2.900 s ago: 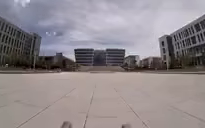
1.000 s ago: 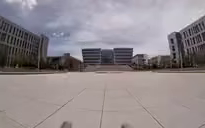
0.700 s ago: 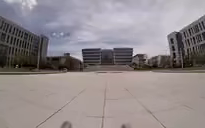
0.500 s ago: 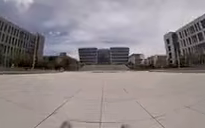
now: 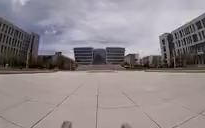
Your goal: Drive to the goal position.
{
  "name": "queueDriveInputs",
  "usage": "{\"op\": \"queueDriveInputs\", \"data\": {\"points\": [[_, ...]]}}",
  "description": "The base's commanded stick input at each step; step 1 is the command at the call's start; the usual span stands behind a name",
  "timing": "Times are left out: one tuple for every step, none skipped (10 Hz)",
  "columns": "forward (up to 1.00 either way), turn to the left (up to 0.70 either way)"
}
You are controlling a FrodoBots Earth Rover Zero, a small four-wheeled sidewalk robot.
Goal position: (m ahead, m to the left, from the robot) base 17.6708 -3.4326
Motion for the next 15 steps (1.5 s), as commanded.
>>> {"op": "queueDriveInputs", "data": {"points": [[0.7, 0.0], [0.7, 0.0], [0.7, 0.0], [0.7, 0.0], [0.7, 0.0], [0.7, 0.0], [0.7, 0.0], [0.7, 0.0], [0.7, 0.0], [0.7, 0.0], [0.7, 0.0], [0.7, 0.0], [0.7, 0.0], [0.7, 0.0], [0.7, 0.0]]}}
